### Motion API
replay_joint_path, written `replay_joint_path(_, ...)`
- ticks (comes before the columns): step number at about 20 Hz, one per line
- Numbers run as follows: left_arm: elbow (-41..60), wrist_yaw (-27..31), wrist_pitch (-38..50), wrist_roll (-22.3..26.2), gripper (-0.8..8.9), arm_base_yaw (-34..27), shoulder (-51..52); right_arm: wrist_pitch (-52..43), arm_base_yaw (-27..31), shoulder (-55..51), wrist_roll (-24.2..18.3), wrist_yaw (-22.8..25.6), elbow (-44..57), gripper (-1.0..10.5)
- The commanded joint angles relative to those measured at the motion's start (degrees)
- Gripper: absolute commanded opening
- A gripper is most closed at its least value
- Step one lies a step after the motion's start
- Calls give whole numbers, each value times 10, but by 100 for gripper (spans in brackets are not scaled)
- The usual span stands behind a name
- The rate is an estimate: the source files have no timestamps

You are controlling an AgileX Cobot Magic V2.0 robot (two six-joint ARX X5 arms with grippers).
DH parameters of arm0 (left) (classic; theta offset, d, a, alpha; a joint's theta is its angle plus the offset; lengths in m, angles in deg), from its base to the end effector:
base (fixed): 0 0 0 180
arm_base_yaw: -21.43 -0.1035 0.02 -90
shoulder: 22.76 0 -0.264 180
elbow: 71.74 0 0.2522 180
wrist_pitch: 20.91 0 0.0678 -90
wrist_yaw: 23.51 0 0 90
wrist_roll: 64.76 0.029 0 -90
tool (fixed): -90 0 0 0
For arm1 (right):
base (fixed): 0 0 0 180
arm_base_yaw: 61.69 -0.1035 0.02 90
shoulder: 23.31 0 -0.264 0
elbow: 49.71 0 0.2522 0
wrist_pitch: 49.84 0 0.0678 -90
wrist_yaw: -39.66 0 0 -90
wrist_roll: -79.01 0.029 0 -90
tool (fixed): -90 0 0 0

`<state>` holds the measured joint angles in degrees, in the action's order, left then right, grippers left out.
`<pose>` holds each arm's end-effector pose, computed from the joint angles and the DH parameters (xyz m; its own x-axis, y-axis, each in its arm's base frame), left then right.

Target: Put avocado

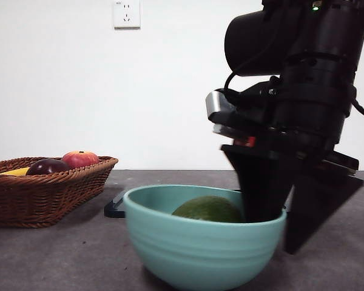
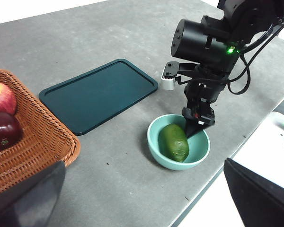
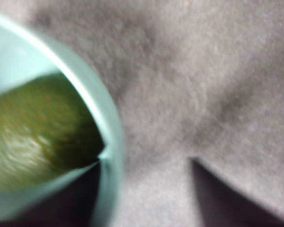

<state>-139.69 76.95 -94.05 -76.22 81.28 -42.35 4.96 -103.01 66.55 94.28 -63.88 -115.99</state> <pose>0.0178 -0.0201 0.3401 0.6054 -0.6809 -0.4122 0.7104 0.6958 -0.1058 0.1982 0.1833 0.1726 -0.0075 0.3051 -0.9523 -0.4597 0.8447 0.2743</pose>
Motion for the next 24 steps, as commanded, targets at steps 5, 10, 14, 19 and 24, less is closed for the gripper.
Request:
replay_joint_path(5,-5,3,7,-1,559,5,-1,-22,-6,8,59,1,-11,9)
replay_joint_path(10,-5,3,7,-1,559,5,-1,22,-2,9,68,32,-69,9)
replay_joint_path(14,-5,2,7,-1,559,5,-1,71,30,54,51,50,-175,9)
replay_joint_path(19,-5,3,7,-1,559,5,-1,85,90,178,33,51,-339,9)
replay_joint_path(24,-5,3,7,-1,559,5,-1,85,134,296,36,50,-481,9)
